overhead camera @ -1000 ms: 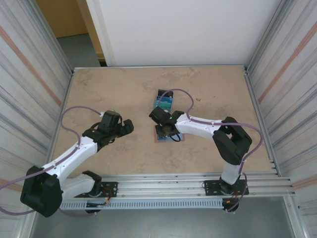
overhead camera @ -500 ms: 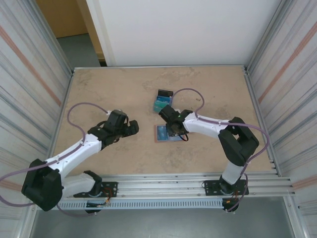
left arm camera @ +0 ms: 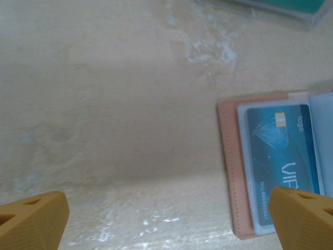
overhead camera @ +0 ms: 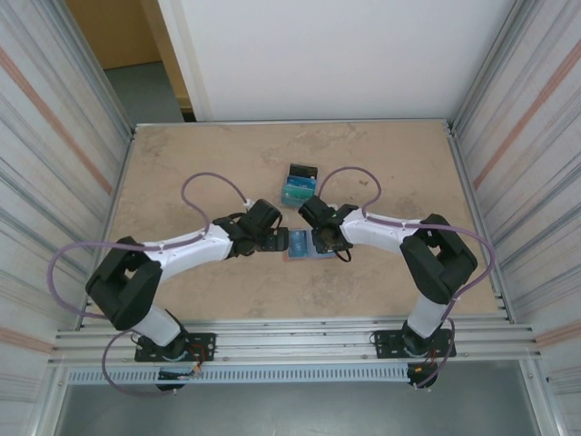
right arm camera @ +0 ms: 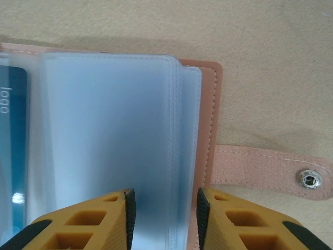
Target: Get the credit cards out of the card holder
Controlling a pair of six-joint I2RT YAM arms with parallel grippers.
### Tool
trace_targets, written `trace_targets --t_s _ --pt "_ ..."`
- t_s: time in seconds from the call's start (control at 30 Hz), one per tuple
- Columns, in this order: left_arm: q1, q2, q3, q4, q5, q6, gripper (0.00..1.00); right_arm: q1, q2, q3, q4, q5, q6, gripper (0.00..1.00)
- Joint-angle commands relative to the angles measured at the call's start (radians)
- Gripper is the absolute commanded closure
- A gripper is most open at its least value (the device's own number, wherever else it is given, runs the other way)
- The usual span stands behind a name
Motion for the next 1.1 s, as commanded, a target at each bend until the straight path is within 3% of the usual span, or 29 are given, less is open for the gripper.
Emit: trace_targets --t_s 0.0,0.67,0.87,1.07 --pt "-0.009 0.037 0.035 0.012 -0.019 0.02 0.01 -0.017 -0.007 -0.023 0.007 -0.01 0.028 0.64" --pt "-0.009 0.102 0.025 0.087 0.026 0.036 0.01 -0.095 -0.274 -0.038 -0.006 -0.031 0.049 0.65" --pt "0.011 0.101 -0.008 0.118 0.058 -0.006 0.01 -0.107 -0.309 -0.037 0.044 -0.185 0.0 0.68" --pt "0.024 0.092 -0.053 0.148 0.073 -0.038 0.01 -0.118 -0.248 -0.02 0.107 -0.337 -0.018 0.81"
